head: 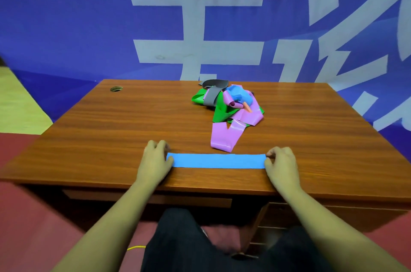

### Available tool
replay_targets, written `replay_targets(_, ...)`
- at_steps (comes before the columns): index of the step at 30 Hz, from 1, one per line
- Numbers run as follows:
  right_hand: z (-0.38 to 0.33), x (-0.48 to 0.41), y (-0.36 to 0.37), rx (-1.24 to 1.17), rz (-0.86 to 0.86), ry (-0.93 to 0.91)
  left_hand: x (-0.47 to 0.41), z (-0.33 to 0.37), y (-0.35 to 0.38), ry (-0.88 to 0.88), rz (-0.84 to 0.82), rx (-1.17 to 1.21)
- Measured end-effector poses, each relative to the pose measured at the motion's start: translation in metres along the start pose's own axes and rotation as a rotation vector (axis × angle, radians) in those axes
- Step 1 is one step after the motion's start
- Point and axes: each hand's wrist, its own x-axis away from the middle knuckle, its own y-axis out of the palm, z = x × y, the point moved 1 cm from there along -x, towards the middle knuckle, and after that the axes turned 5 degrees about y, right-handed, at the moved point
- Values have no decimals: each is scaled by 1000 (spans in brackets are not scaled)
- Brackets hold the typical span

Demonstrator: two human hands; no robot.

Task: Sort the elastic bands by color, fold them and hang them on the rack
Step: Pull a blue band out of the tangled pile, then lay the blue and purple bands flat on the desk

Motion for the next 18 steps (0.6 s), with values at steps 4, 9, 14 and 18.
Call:
replay_targets(4, -21, -23, -2, -18, -62, -104, -19, 27, 1, 144, 40, 80)
replay_targets(9, -69, -60, 17, -12, -247, -141, -66, 78, 19, 118, -59, 221)
replay_targets(14, -90, -84, 48, -31, -326, -120, -103, 92, 56, 34, -104, 249)
replay_targets(18, -97, -104, 68, -47, -322, -78, -127, 85, 81, -35, -124, 181)
